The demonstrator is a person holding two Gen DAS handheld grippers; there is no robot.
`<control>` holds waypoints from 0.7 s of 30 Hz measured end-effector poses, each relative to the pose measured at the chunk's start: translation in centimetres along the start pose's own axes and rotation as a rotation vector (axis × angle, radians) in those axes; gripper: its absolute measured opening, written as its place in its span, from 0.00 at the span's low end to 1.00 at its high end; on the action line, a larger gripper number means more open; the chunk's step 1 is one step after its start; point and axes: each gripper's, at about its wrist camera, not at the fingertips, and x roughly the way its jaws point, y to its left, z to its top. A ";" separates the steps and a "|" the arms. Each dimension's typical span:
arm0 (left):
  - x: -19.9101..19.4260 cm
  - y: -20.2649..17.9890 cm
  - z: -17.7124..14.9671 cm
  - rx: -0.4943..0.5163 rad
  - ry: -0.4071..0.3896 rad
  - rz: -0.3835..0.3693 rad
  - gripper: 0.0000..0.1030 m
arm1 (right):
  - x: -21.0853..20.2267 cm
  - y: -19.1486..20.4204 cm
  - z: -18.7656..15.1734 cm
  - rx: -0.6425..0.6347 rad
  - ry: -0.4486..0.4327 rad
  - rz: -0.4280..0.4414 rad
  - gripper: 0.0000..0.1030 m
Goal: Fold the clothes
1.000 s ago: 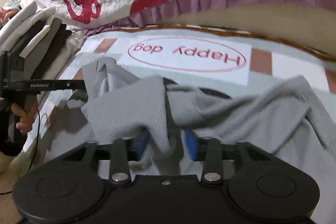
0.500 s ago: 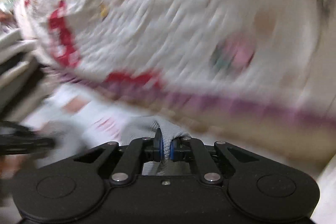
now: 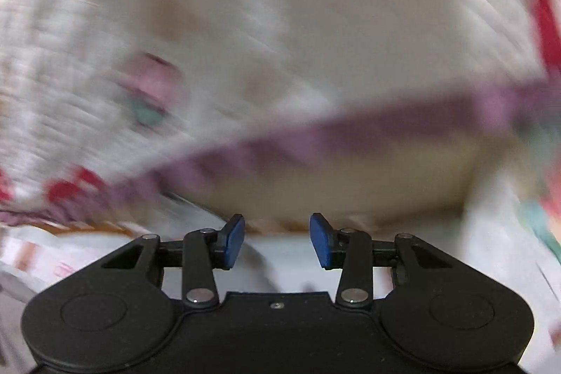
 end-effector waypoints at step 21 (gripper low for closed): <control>1.0 0.6 -2.3 0.005 0.239 0.037 0.04 | 5.7 4.9 -3.9 0.004 0.354 0.491 0.35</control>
